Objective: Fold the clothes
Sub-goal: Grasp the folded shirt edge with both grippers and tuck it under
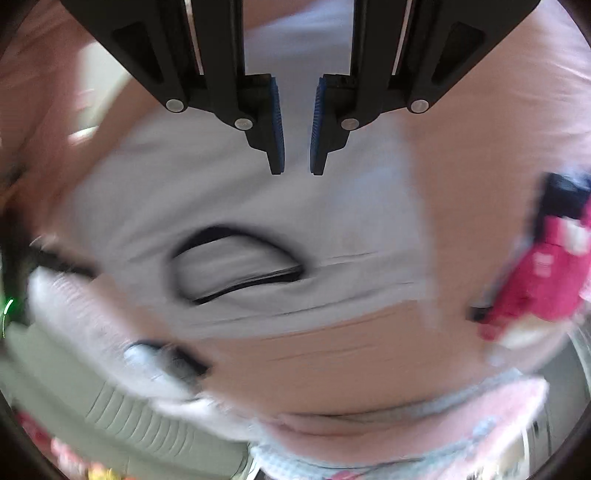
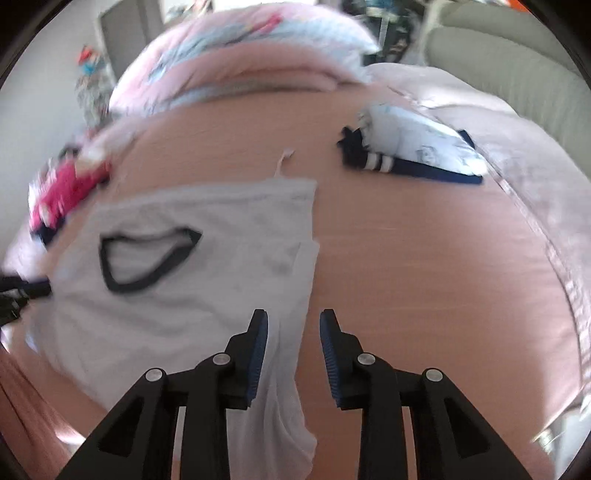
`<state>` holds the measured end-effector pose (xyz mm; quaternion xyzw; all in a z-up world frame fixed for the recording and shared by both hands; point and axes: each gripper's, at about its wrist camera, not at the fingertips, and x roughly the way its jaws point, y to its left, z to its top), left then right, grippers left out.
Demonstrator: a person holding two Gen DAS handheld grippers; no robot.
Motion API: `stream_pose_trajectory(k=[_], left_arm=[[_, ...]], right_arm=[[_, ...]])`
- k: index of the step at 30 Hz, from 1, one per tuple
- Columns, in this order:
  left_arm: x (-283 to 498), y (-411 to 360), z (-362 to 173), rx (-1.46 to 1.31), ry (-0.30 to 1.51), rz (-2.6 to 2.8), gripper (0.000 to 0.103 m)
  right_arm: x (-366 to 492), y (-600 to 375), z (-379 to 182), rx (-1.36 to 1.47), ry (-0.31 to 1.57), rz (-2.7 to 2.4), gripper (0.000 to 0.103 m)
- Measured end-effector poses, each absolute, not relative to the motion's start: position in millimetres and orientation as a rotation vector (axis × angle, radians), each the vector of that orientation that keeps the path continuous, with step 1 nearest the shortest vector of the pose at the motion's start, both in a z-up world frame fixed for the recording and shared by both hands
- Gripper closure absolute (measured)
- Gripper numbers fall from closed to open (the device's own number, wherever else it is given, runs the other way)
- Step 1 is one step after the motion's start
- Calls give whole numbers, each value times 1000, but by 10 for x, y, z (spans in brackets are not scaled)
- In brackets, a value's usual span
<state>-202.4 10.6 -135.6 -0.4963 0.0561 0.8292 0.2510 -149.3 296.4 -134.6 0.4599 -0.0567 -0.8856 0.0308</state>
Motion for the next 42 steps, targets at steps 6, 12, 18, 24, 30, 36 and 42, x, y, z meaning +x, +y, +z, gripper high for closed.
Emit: stream_pose_trajectory(k=[6,12,18,24,30,36,42], left_arm=[[-1710,797,-1561,-1338,248,2329,88],[-1520,724,-1707,-1375,320,2265,86],[-1467,357,-1566,-1392,40,2340,86],[-1365,891,-1685,-1330,176,2264,58],[-1212,469,-1550,-1297,179,2397,58],[-1299,-416,-1486,-1291,-336,2619,58],[-1174,-730,-1625,-1506,-192,2751,58]], right_arm=[[-1238,2163,-1522,1436,25,-2641,73],[-1015,1932,-1694,1455,248,-2584,73],[-853,2397,-1571,1444,63,-2596,94],[-819,2005,-1580,1373,81,-2553,70],[-640,2616,-1505,1415,-200,-2677,71],[-558,2965,-1473,1390,-360,-2791,59],[-687,2955,-1676,1577,-292,-2804,59]])
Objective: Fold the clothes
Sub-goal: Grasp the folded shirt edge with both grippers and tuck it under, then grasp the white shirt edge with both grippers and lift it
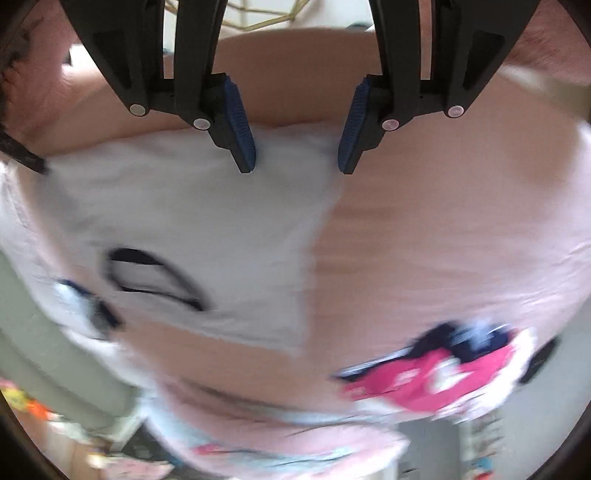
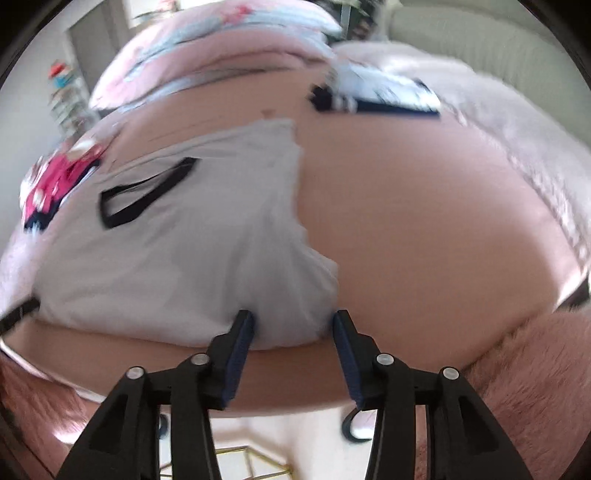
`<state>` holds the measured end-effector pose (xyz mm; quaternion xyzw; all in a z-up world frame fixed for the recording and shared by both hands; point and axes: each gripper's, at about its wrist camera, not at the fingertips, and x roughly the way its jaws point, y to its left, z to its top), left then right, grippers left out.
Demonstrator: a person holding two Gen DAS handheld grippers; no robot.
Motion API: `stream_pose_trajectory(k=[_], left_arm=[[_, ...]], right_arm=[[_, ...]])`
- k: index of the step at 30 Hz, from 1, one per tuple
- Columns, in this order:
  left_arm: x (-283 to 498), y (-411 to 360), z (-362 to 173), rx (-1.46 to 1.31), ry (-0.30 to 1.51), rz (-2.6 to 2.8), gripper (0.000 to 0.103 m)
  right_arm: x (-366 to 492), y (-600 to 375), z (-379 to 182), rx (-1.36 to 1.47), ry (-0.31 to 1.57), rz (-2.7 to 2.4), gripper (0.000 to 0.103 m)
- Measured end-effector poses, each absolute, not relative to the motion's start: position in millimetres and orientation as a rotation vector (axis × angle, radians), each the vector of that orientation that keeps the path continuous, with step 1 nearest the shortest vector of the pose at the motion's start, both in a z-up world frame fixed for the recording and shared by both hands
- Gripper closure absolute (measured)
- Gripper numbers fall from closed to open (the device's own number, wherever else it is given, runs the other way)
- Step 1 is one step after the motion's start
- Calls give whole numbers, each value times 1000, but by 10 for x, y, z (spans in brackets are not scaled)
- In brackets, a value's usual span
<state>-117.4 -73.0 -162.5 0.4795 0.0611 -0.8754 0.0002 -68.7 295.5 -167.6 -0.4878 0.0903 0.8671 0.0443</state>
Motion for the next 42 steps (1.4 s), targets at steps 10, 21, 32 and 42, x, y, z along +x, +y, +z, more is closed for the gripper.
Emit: stream_pose_trajectory(k=[10,21,32,42], left_arm=[[-1148,-1133,-1540,1387,569,-2801,59],[-1210,-1024,-1464,1221,370,-2698,58],[-1420,-497,-1656,1409,23,-2785,55],[-1376,-640,-1401,1214,232,-2908,51]], right_arm=[[-612,3308,-1477,-1333,722,2750,56],[-486,3767,-1371,-1125,951,2652,54],[-916,2889,-1557,-1364,217,2711,54],[-659,3199,-1231,-1139,501,2843,53]])
